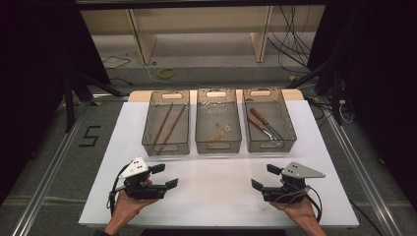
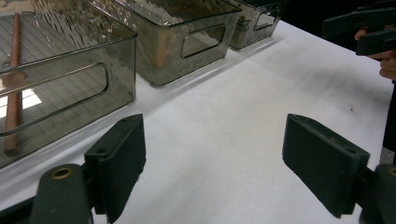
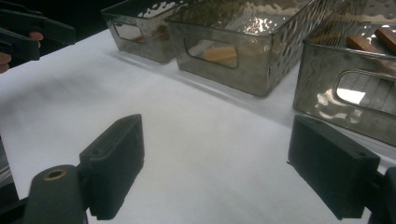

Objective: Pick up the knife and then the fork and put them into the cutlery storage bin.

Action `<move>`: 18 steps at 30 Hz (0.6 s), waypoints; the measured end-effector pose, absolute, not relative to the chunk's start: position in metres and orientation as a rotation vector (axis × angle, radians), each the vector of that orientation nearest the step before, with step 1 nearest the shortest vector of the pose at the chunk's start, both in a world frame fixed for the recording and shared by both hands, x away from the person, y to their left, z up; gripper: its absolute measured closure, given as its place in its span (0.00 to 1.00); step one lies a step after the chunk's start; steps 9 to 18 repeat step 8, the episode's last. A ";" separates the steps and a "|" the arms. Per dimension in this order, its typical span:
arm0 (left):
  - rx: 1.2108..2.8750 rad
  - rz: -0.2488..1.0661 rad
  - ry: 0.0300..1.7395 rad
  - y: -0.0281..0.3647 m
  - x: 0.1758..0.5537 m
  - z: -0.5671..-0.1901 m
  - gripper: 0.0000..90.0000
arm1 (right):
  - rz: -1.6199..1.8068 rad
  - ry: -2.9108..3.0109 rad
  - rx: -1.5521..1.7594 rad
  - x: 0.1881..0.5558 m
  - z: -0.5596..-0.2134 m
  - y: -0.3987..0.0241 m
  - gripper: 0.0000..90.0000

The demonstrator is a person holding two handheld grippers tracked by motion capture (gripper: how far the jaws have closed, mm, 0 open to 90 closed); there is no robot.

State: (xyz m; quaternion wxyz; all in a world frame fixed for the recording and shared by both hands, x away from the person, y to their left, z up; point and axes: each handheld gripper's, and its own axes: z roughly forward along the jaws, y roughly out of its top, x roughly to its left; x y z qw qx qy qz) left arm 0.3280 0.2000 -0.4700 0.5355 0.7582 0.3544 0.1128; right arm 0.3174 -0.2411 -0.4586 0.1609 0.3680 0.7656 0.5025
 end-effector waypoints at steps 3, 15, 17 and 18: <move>1.806 0.269 0.845 0.200 0.328 -0.470 0.23 | 1.433 2.187 1.052 0.317 -0.459 -0.241 0.21; 1.808 0.272 0.843 0.200 0.328 -0.470 0.23 | 1.432 2.188 1.050 0.317 -0.459 -0.241 0.21; 1.808 0.272 0.843 0.200 0.328 -0.470 0.23 | 1.432 2.188 1.050 0.317 -0.459 -0.241 0.21; 1.808 0.272 0.843 0.200 0.328 -0.470 0.23 | 1.432 2.188 1.050 0.317 -0.459 -0.241 0.21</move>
